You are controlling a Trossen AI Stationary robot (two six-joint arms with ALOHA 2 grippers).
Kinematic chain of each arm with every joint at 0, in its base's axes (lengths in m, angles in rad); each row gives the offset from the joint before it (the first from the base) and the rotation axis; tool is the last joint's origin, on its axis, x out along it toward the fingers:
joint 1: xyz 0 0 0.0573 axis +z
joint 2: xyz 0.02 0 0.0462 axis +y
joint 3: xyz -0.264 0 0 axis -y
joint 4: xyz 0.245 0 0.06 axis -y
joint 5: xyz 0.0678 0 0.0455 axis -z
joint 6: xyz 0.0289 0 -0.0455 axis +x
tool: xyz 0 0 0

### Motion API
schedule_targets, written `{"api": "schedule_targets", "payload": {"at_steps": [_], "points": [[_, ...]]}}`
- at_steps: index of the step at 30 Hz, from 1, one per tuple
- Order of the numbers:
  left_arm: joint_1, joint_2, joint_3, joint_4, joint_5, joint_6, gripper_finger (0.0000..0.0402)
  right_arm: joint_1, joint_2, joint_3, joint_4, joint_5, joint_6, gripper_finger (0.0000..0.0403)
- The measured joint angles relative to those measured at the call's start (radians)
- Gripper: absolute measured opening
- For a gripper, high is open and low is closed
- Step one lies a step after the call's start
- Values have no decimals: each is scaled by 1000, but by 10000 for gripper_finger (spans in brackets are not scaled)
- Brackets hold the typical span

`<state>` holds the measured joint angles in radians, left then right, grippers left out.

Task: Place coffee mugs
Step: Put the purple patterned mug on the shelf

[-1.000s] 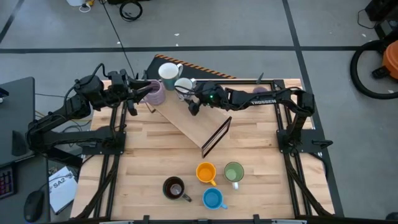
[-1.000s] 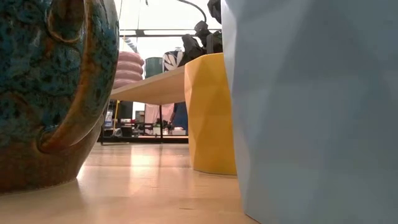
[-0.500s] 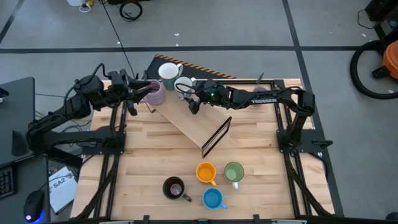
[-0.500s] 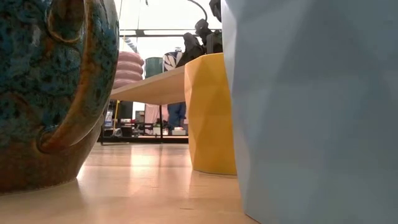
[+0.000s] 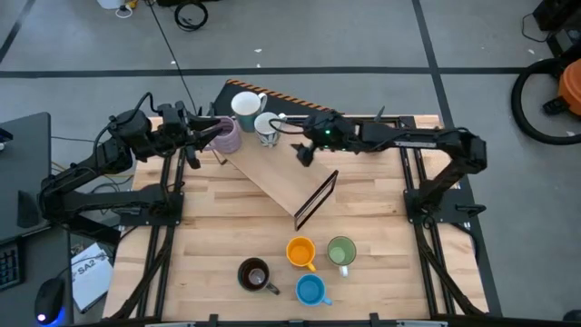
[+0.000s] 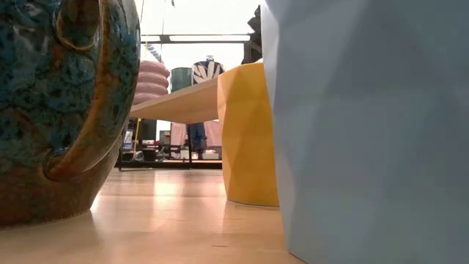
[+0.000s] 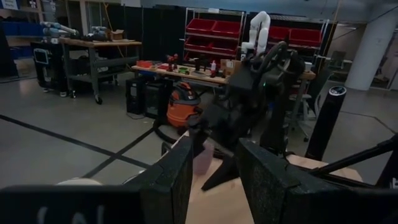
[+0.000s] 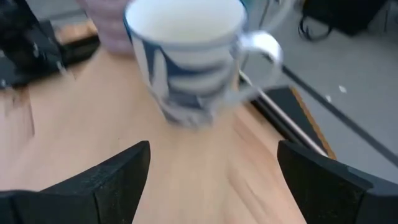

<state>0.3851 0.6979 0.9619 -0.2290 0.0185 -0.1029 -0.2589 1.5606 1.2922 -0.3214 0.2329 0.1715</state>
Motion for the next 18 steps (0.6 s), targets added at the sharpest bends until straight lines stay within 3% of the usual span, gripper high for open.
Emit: {"api": "schedule_targets", "payload": {"at_steps": [7, 18], "points": [[0, 4, 0, -1, -1, 0, 133, -90, -117, 1, -345, -3, 59, 350], [0, 9, 0, 0, -16, 10, 133, -324, -99, 1, -749, -37, 234, 347]]}}
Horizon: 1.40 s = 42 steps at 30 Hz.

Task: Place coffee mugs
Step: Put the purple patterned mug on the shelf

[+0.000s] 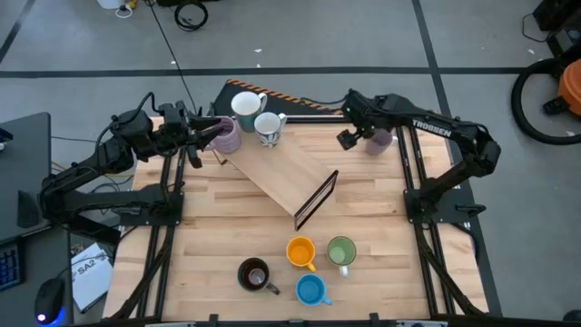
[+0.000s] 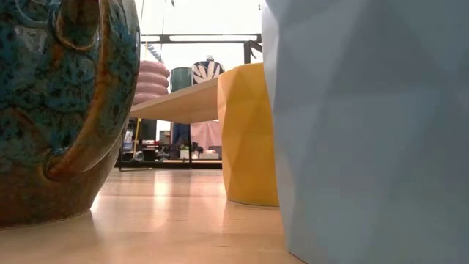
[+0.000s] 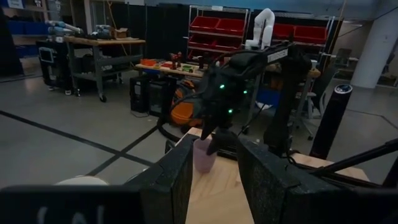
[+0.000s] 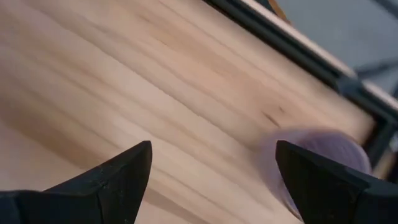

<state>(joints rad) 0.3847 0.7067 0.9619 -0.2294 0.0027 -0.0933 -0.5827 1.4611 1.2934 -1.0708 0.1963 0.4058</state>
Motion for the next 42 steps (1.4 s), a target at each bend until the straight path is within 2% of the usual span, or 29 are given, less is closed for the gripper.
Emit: {"api": "schedule_targets", "payload": {"at_steps": [7, 12, 21, 24, 29, 35, 42], "points": [[0, 0, 0, 0, 0, 0, 133, -103, 72, 0, -105, 16, 40, 347], [0, 0, 0, 1, 0, 0, 133, -149, 139, 0, -107, 7, -12, 347], [0, 0, 0, 0, 0, -5, 133, -240, 270, -1, -83, -99, -69, 339], [0, 0, 0, 0, 0, -16, 133, -259, 302, -1, -69, -115, -81, 312], [0, 0, 0, 0, 0, -27, 133, -272, 337, -1, -67, -119, -95, 246], [0, 0, 0, 0, 0, -26, 133, -272, 331, -2, -44, -108, -109, 167], [0, 0, 0, 0, -3, 0, 133, -247, 330, -2, -48, -135, -169, 95]]}}
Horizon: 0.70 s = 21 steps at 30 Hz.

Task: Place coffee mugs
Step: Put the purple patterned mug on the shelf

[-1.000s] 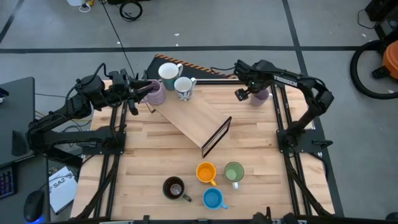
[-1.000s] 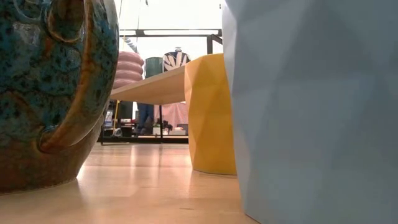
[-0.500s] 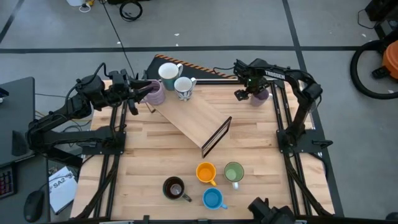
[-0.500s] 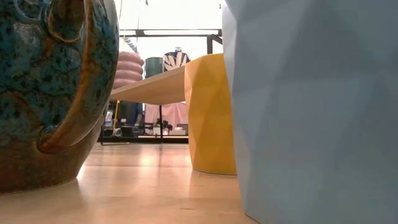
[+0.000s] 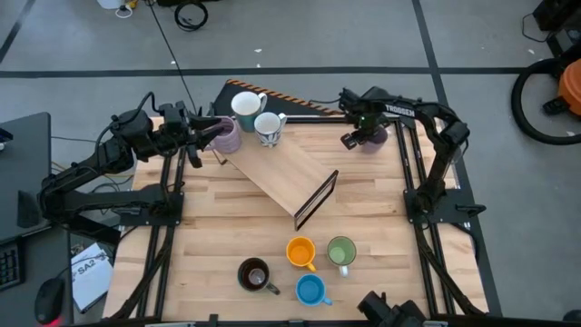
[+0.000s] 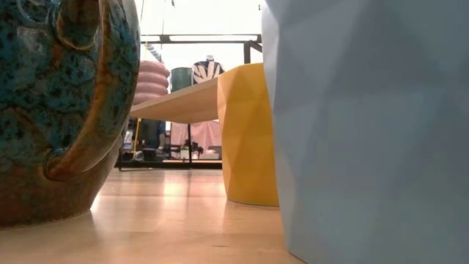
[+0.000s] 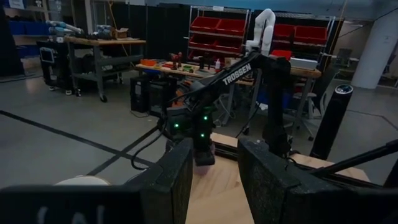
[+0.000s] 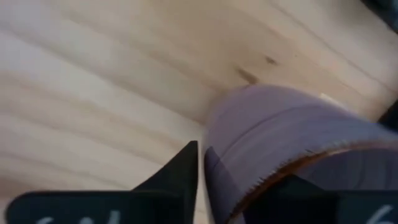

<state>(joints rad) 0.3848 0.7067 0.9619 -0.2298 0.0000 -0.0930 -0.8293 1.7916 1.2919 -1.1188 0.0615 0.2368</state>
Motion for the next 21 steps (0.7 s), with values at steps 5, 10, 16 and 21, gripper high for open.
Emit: {"api": "schedule_targets", "payload": {"at_steps": [5, 10, 16, 21], "points": [[0, 0, 0, 0, -26, 8, 133, 54, -1, 0, 0, -56, -64, 48], [0, 0, 0, 0, -30, 26, 133, 150, -9, 46, -48, -111, -126, 22], [0, 0, 0, 0, -30, 35, 133, 247, -10, 259, -164, -34, -137, 28], [0, 0, 0, 0, -30, 37, 133, 281, -12, 461, -222, -39, -62, 32]]}}
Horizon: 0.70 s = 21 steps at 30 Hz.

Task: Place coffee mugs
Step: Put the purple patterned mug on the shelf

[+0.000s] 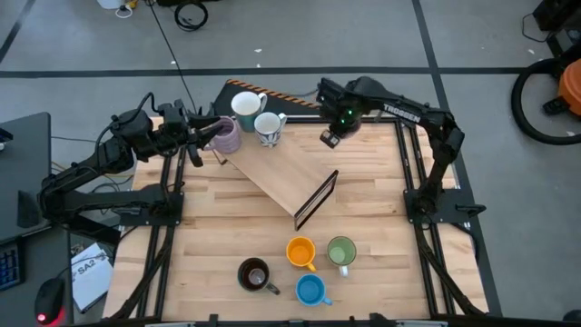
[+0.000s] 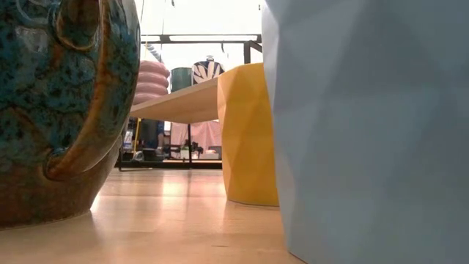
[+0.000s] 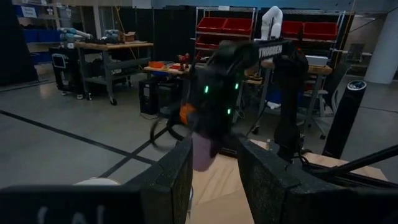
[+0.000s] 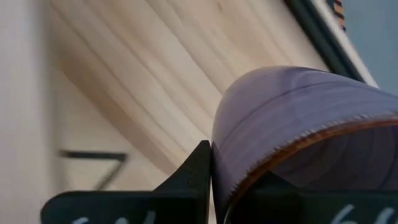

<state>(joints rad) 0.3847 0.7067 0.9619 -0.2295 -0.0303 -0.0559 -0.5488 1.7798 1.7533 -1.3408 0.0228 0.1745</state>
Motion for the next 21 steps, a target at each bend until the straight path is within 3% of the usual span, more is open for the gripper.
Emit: {"api": "schedule_targets", "payload": {"at_steps": [5, 11, 21], "points": [[0, 0, 0, 0, 0, -3, 133, 17, -1, 149, -26, -107, 155, 29], [0, 0, 0, 0, 0, -10, 133, 96, -1, 255, -42, -140, 288, 29], [0, 0, 0, 0, 0, -10, 133, 258, 0, 277, 127, -154, 390, 29]]}}
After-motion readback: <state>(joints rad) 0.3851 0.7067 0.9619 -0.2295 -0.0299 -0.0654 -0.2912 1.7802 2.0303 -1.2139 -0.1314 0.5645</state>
